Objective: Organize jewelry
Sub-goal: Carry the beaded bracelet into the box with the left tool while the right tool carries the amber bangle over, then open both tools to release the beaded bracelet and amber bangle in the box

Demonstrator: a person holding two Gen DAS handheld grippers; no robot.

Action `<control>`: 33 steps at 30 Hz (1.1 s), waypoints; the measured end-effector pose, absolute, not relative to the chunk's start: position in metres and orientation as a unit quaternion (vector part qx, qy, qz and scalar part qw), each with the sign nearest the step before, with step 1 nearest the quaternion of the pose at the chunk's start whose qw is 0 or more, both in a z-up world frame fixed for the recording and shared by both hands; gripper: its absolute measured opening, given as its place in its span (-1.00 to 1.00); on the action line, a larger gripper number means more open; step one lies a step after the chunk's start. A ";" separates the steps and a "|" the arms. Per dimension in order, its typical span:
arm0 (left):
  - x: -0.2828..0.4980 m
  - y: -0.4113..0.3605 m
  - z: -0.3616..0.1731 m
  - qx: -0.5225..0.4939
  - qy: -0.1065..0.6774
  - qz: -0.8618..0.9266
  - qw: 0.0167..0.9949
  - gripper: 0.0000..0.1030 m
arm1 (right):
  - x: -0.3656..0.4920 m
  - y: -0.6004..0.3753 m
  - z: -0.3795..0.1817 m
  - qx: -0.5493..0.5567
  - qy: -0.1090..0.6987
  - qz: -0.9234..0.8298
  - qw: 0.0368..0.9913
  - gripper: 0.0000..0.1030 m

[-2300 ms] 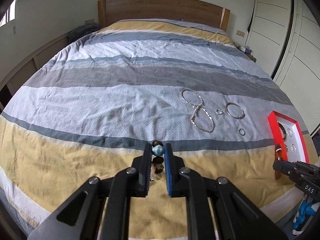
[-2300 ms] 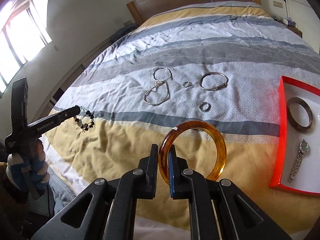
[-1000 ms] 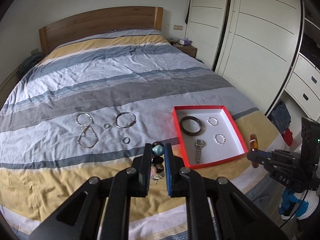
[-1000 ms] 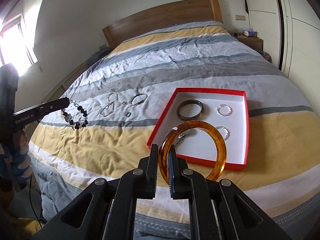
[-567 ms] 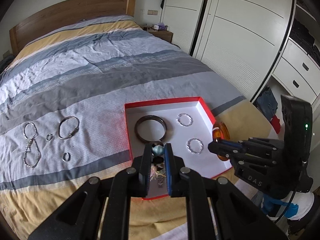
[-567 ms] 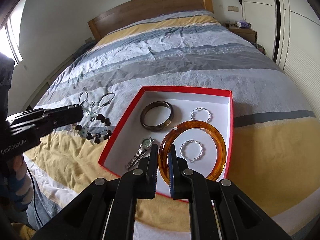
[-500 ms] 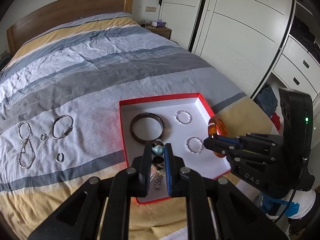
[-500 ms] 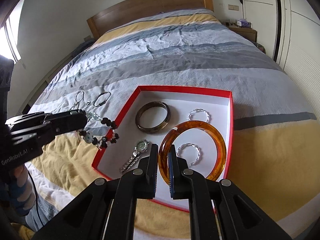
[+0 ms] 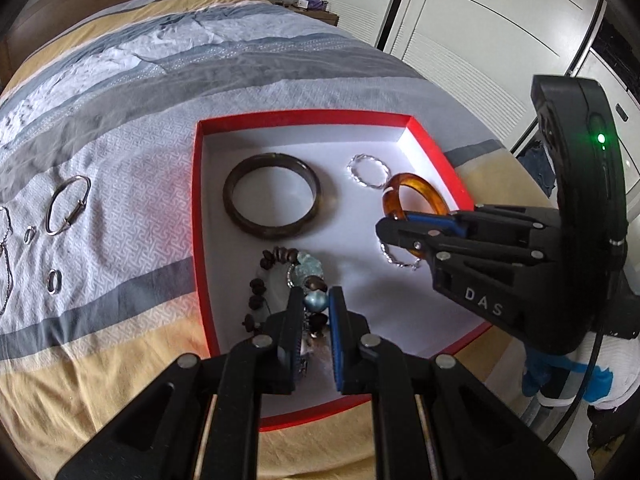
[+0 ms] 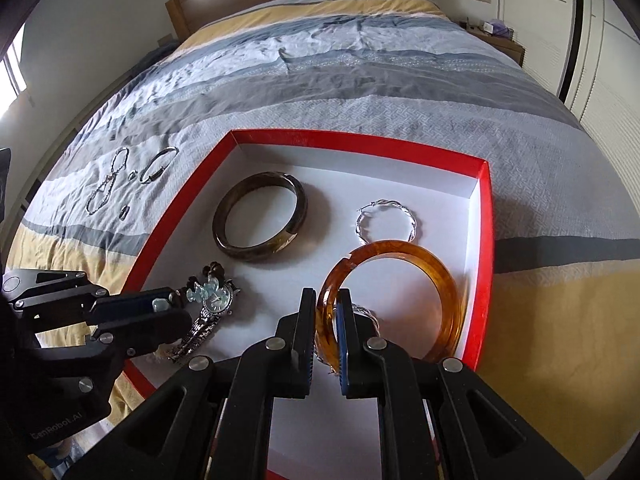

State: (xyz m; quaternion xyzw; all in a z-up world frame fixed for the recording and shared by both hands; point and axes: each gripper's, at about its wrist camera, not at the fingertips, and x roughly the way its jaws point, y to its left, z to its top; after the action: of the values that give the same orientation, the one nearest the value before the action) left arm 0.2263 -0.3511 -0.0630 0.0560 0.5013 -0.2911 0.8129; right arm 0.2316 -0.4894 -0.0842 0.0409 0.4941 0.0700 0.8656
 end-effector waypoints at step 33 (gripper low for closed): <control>0.175 -0.318 0.017 0.045 0.470 -0.283 0.835 -0.43 | 0.163 -0.507 -0.009 0.071 0.454 0.026 0.888 -0.35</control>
State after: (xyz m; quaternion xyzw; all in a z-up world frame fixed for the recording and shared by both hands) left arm 0.1751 -0.3181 0.0165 0.0447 0.4702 -0.2832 0.8347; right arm 0.1633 -0.5067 -0.0088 0.0706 0.4540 0.0258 0.8878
